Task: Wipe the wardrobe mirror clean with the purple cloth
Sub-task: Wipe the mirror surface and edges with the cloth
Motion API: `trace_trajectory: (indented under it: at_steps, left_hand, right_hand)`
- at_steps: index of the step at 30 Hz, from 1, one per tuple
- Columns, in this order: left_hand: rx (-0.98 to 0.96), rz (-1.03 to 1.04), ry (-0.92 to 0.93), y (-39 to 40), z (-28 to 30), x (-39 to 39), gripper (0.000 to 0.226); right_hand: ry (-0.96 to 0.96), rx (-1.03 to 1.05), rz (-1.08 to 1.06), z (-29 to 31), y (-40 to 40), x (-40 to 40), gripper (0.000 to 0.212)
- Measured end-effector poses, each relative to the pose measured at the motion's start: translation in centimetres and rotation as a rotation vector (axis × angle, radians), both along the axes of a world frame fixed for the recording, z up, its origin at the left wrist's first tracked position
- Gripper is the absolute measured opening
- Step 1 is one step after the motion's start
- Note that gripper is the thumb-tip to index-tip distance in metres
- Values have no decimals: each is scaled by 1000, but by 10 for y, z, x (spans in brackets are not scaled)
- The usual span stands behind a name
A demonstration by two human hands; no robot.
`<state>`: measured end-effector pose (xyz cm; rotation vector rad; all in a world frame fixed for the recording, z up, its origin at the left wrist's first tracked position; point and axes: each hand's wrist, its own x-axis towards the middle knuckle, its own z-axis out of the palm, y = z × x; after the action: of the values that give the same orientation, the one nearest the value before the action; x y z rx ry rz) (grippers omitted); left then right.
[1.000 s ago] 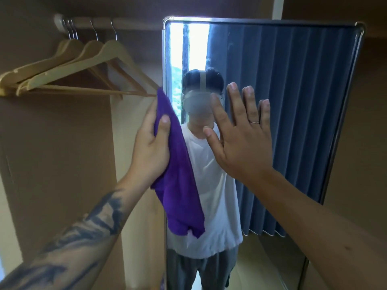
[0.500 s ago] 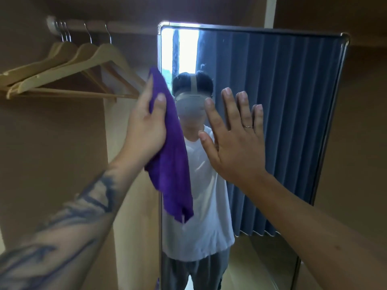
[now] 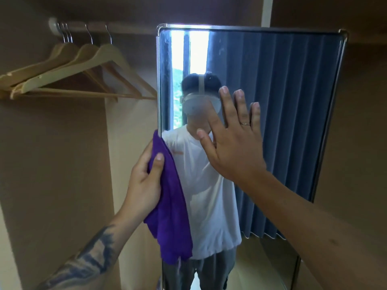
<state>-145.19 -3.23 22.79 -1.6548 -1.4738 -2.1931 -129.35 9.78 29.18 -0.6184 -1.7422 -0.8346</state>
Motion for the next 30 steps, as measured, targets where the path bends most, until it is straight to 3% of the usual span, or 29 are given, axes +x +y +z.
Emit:
trace_trajectory:
  at_steps: [4, 7, 9, 14, 21, 26, 30]
  left_hand:
    - [63, 84, 113, 2, 67, -3, 39]
    - [129, 102, 153, 13, 134, -8, 50]
    - [143, 66, 123, 19, 149, -12, 52]
    - [160, 120, 118, 19, 86, -6, 49]
    - [43, 0, -84, -2, -24, 20, 42]
    - [76, 40, -4, 1, 22, 11, 39]
    - [130, 50, 1, 12, 38, 4, 41]
  right_hand:
    - [-6, -3, -3, 0, -1, 1, 64]
    - [-5, 11, -1, -1, 0, 2, 63]
    - [-7, 9, 3, -1, 0, 2, 63]
    - [3, 4, 14, -1, -1, 1, 63]
    - [8, -2, 9, -2, -1, 1, 64]
    - [37, -89, 29, -5, -14, -3, 66]
    - [10, -186, 32, -54, -29, -11, 70]
